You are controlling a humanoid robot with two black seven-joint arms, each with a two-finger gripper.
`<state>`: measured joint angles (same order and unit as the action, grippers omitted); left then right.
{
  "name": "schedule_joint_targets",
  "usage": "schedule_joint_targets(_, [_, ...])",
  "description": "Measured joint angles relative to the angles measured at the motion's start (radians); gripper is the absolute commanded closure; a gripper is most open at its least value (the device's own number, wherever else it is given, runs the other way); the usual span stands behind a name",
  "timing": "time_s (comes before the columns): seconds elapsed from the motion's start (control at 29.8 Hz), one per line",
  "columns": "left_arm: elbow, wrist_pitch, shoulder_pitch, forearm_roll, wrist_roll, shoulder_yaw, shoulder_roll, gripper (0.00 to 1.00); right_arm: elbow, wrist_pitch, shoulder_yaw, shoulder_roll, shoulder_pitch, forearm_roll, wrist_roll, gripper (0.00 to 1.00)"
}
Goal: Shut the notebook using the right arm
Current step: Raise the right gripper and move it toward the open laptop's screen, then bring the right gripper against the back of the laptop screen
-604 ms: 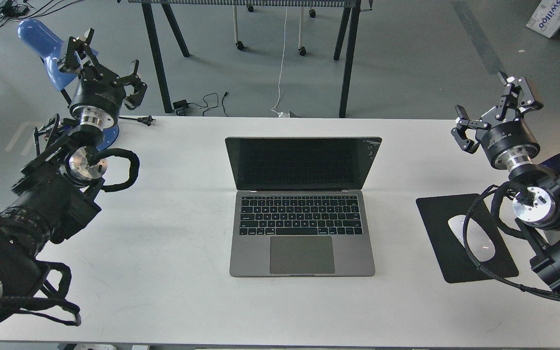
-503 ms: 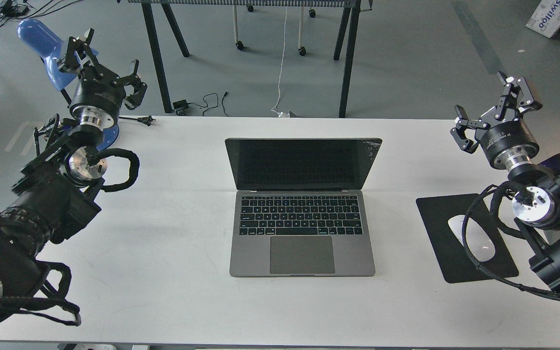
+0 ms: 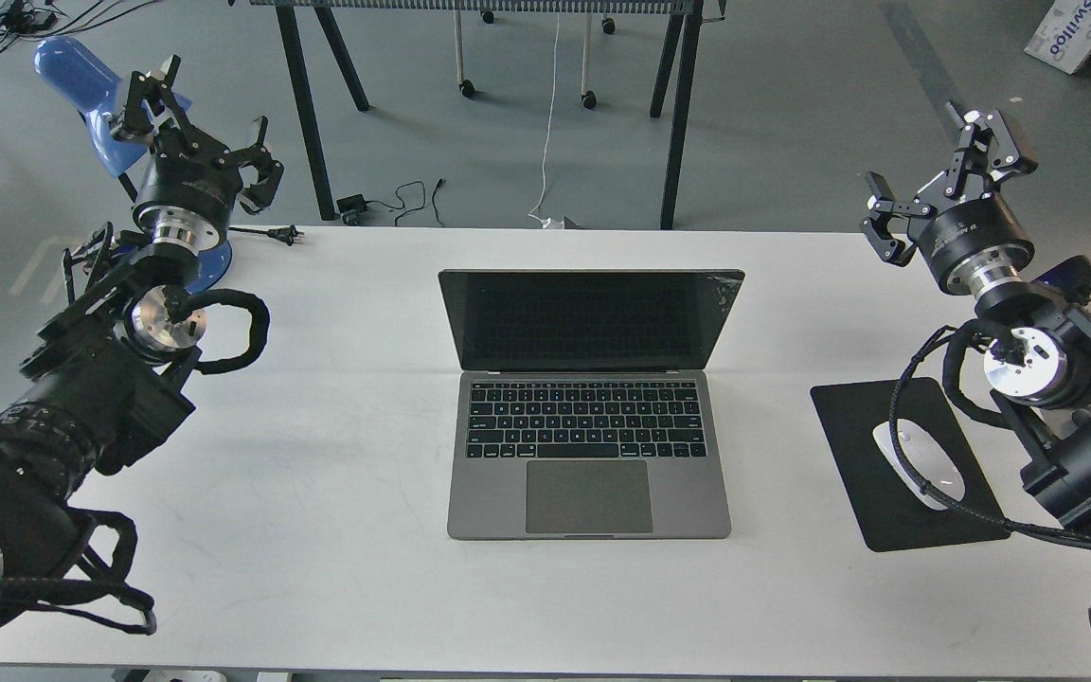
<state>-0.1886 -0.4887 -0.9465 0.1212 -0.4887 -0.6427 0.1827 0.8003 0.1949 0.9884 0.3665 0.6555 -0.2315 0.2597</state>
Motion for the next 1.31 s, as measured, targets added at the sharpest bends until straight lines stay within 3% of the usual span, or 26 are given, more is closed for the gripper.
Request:
schedule_joint_targets(0.37, [0.000, 0.000, 0.000, -0.002, 0.000, 0.000, 0.000, 0.00, -0.171, 0.003, -0.119, -0.177, 0.164, 0.000, 0.002, 0.00])
schedule_joint_targets(0.6, [0.000, 0.000, 0.000, -0.002, 0.000, 0.000, 0.000, 0.00, -0.139, 0.026, -0.218, -0.227, 0.159, 0.001, -0.003, 0.00])
schedule_joint_targets(1.31, [0.000, 0.000, 0.000, -0.002, 0.000, 0.000, 0.000, 0.00, 0.172, 0.036, -0.316, -0.052, -0.028, 0.001, -0.017, 0.00])
